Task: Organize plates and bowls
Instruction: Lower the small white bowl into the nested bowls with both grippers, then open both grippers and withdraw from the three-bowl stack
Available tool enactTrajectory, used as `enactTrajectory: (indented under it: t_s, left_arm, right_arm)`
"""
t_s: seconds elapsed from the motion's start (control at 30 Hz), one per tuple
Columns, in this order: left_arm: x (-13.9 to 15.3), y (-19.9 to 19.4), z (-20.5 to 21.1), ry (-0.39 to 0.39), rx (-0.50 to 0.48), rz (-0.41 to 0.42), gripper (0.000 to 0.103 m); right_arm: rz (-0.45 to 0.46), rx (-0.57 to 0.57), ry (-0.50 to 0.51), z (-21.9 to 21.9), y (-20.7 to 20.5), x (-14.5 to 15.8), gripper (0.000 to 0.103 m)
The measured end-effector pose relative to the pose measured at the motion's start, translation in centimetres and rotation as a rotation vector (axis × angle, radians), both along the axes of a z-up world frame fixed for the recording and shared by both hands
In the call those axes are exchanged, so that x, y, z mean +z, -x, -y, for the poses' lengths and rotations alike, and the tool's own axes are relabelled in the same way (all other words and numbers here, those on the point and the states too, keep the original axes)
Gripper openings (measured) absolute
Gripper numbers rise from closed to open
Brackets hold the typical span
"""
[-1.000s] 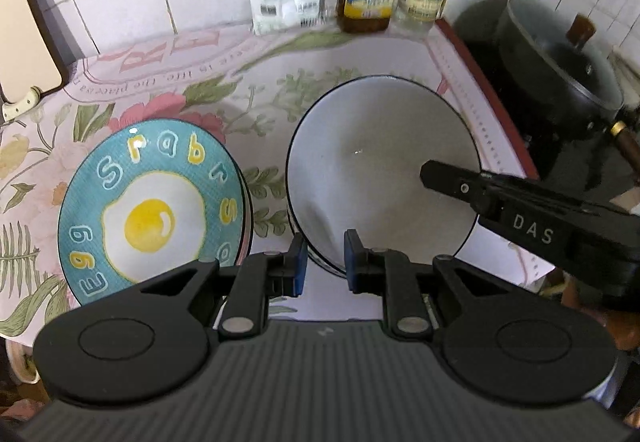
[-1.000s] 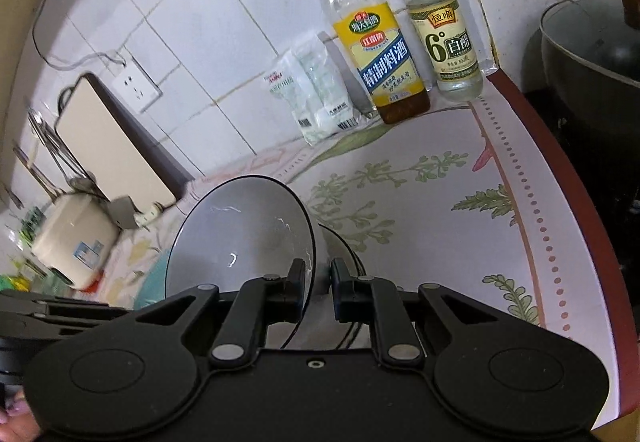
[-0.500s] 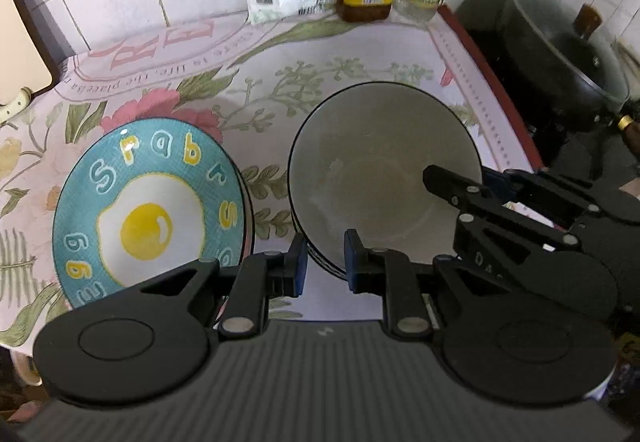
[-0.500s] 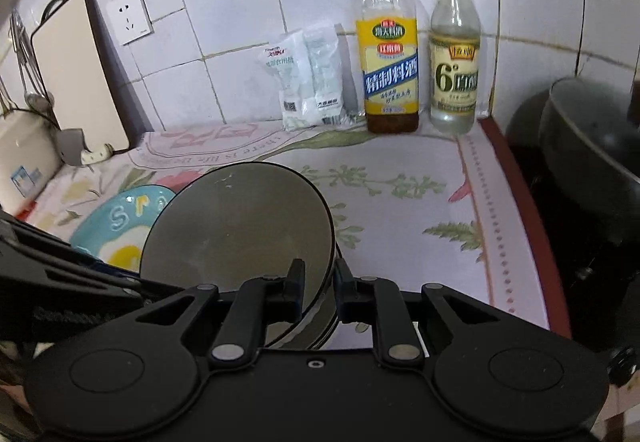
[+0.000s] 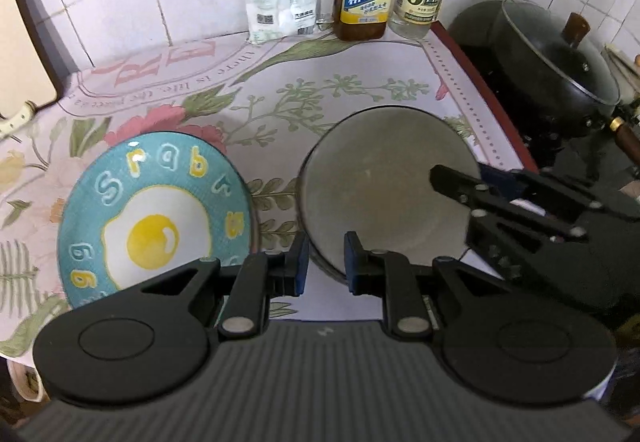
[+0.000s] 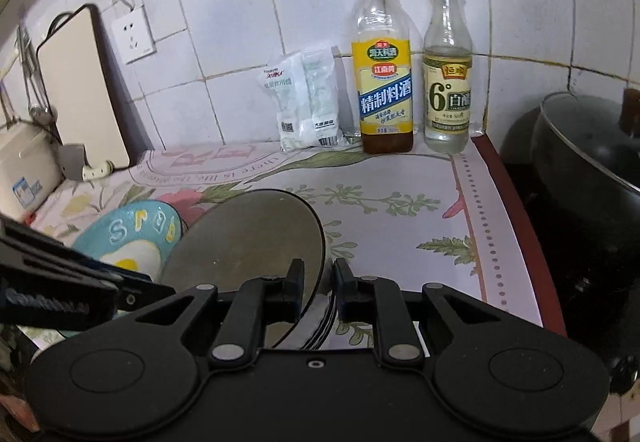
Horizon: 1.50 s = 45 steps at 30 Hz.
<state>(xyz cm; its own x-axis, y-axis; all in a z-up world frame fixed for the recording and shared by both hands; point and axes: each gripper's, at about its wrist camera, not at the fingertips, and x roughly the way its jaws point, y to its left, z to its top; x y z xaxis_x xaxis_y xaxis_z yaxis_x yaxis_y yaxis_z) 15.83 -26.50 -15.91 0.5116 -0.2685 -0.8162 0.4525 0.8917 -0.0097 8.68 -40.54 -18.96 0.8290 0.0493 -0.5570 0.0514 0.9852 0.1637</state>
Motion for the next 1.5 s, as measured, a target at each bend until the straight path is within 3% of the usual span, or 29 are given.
enactTrajectory:
  t_s: [0.07, 0.33, 0.57, 0.63, 0.8, 0.93, 1.0, 1.13, 1.3, 1.5]
  left_arm:
    - [0.1, 0.2, -0.4, 0.0, 0.0, 0.006, 0.018]
    - [2.4, 2.7, -3.7, 0.164, 0.017, -0.02, 0.022]
    - [4.6, 6.5, -5.6, 0.201, -0.022, 0.058, 0.022]
    - [5.1, 7.9, -5.9, 0.167, -0.034, 0.093, 0.023]
    - [5.4, 10.3, -7.4, 0.184, -0.044, 0.133, 0.023]
    - [5.0, 11.8, -8.0, 0.169, -0.05, 0.167, 0.023]
    - [4.7, 12.5, -8.3, 0.171, -0.064, 0.183, 0.023]
    - [3.6, 13.5, -8.6, 0.179, -0.092, 0.198, 0.024]
    - [2.1, 14.3, -8.2, 0.184, -0.146, 0.223, 0.025]
    - [0.1, 14.3, -7.2, 0.175, -0.173, 0.225, 0.029]
  right_arm:
    - [-0.006, 0.011, 0.001, 0.0, 0.3, 0.6, 0.028]
    - [0.094, 0.023, 0.039, -0.9, 4.5, 3.5, 0.032]
    - [0.166, 0.039, 0.127, -3.6, 9.5, 5.8, 0.036]
    - [0.183, 0.038, 0.146, -4.1, 10.9, 6.2, 0.036]
    - [0.19, 0.014, 0.131, -4.4, 13.6, 6.8, 0.038]
    - [0.197, 0.018, 0.142, -5.0, 15.3, 6.1, 0.046]
    - [0.205, 0.026, 0.181, -5.5, 15.9, 5.2, 0.046]
    - [0.214, 0.034, 0.142, -5.7, 16.6, 3.9, 0.046]
    - [0.23, 0.05, 0.175, -6.7, 17.0, 3.2, 0.057]
    - [0.179, 0.038, 0.25, -7.3, 16.2, 0.9, 0.062]
